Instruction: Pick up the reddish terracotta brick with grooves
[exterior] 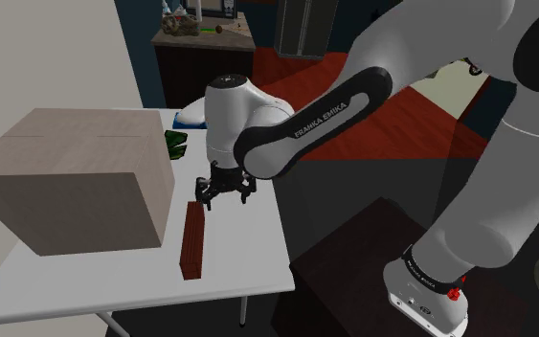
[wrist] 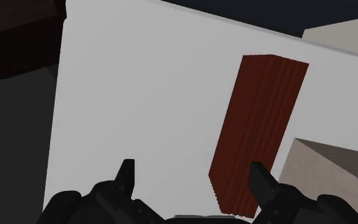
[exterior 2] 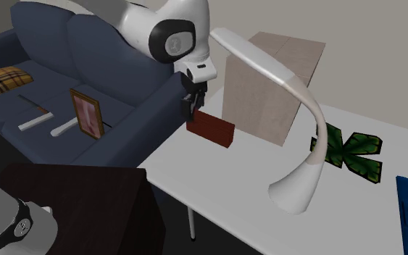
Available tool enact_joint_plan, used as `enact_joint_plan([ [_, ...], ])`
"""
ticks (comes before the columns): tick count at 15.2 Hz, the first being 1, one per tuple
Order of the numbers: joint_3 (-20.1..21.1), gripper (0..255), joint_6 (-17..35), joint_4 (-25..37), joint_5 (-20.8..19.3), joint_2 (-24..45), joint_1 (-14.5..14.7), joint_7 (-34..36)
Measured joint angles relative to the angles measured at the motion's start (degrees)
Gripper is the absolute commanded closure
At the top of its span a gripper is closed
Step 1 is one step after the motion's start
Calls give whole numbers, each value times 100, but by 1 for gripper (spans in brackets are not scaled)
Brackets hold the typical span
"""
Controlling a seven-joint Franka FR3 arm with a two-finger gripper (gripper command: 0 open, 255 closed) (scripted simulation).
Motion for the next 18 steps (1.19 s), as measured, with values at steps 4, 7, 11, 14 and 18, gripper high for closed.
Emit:
enact_joint_plan([
  [4, -210, 0, -4, 800, -698, 1003, 472, 748],
  [7, -419, 0, -26, 1412, -1078, 1705, 874, 1176],
  [11, -633, 0, -53, 2019, -1343, 2355, 1208, 1430],
  [14, -708, 0, 86, 2038, -1440, 2525, 1290, 1520],
  [18, -790, 255, 244, 2047, -1534, 2699, 1346, 1576],
])
